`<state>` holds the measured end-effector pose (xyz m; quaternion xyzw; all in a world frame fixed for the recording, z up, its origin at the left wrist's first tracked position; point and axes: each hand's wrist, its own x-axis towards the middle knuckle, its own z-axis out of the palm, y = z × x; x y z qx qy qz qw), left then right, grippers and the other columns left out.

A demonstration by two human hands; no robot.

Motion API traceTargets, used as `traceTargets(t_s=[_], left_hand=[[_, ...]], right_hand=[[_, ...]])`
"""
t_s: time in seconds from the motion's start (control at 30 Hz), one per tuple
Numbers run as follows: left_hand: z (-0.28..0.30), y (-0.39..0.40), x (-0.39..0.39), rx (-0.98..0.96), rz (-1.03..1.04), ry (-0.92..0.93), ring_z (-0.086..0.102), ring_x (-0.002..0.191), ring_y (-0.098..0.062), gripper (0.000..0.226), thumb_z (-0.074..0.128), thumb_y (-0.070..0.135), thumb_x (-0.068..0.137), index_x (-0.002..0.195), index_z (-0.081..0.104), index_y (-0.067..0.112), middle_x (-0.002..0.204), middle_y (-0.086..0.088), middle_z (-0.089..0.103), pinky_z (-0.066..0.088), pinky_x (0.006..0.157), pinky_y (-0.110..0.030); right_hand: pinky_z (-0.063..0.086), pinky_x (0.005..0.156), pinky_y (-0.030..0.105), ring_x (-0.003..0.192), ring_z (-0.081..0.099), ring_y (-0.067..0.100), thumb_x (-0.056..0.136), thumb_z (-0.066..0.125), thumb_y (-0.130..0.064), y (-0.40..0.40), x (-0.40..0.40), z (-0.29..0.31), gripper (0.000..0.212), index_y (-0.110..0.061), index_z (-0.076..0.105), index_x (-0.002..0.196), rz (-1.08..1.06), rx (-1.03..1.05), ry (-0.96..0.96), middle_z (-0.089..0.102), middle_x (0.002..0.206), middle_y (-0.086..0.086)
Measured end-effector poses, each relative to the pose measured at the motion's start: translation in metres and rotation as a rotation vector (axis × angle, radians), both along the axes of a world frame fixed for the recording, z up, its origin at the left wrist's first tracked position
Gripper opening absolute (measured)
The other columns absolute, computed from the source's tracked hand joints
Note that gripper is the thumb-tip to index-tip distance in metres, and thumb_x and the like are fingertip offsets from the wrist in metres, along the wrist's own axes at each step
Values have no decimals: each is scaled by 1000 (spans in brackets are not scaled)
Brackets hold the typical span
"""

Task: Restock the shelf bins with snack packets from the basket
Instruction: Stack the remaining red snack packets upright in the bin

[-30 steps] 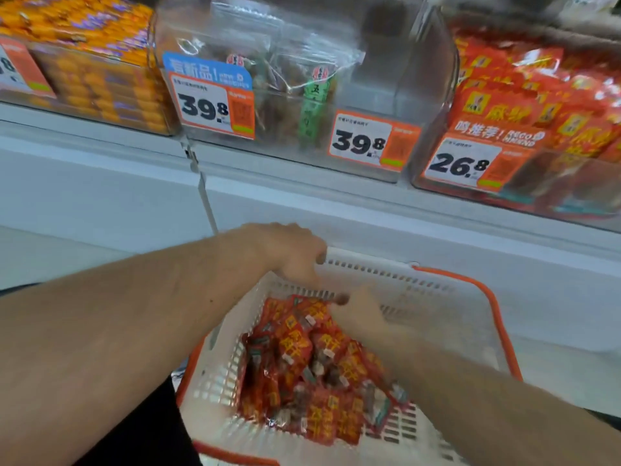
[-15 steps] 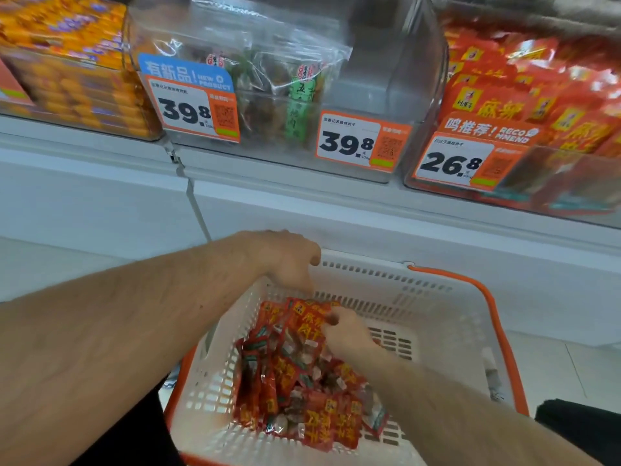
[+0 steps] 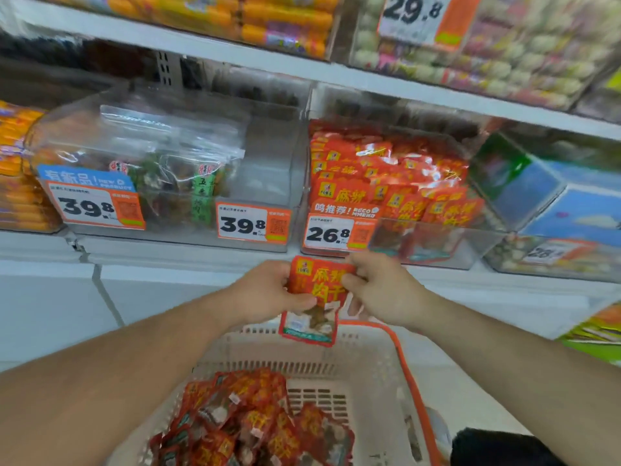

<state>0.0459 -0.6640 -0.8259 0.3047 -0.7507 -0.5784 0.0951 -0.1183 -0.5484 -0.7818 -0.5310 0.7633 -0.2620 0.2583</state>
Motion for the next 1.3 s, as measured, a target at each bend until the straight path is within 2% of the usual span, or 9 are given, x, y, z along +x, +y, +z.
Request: traceTargets(t_s=[0.17,0.3,0.43,0.57,0.67,0.73,0.83,1.1,1.3], left_hand=[[38,24,-47,-115,30,196,72,91,-14,21,77,12,83,98,73,26,94,5,76,56,89,-43],[68,42,-84,-607,107,267,67,83,-10,20,79,32,77,94,68,29,89,11,72,56,76,-38],[81,28,-107,-1185,399,260,45,127,-32,86,77,58,60,132,52,19,139,-10,48,39,103,-49],[75,9,-114,-960,626,1,14,145,-37,126,82,67,52,150,23,14,158,-19,12,18,116,-54],[72,6,-116,-848,666,-2,14,146,-33,132,82,67,53,152,10,18,159,-14,6,27,113,-54],[70,5,-115,-860,662,-1,17,145,-33,132,81,68,53,152,8,20,159,-13,10,32,110,-54],[66,6,-111,-966,624,-2,24,140,-36,131,81,68,52,151,11,19,155,-14,19,37,105,-57],[62,3,-110,-1039,618,-74,32,133,-38,128,78,73,51,150,19,17,154,-13,23,45,96,-55],[60,1,-110,-1052,625,-86,36,130,-38,125,76,75,51,148,24,15,154,-13,25,46,95,-52]], right_hand=[[44,55,15,66,57,0,83,73,-13,26,-27,33,39,-39,51,104,-108,-256,-37,61,101,-16],[56,63,39,73,64,24,77,72,-22,46,-45,50,26,-37,55,89,-234,-466,3,65,81,-3],[54,59,31,62,65,16,84,73,-18,71,-63,73,30,-43,56,82,-413,-823,183,66,69,-5],[48,62,15,60,61,-1,84,71,-23,78,-95,90,29,-46,56,77,-597,-1025,270,63,64,-24],[54,74,37,71,65,13,85,68,-29,69,-127,92,18,-44,58,82,-683,-950,310,65,71,-16],[48,76,33,80,63,19,90,66,-26,60,-147,94,6,-31,63,92,-714,-855,323,65,80,-7],[36,72,25,86,56,18,95,59,-27,41,-170,96,19,-14,69,104,-747,-670,386,66,92,2],[38,70,27,95,65,33,94,59,-26,-25,-219,91,21,-11,73,102,-806,-339,439,69,91,12],[39,99,41,119,52,35,87,64,-27,-52,-234,84,31,-15,68,115,-771,-33,952,57,124,16]])
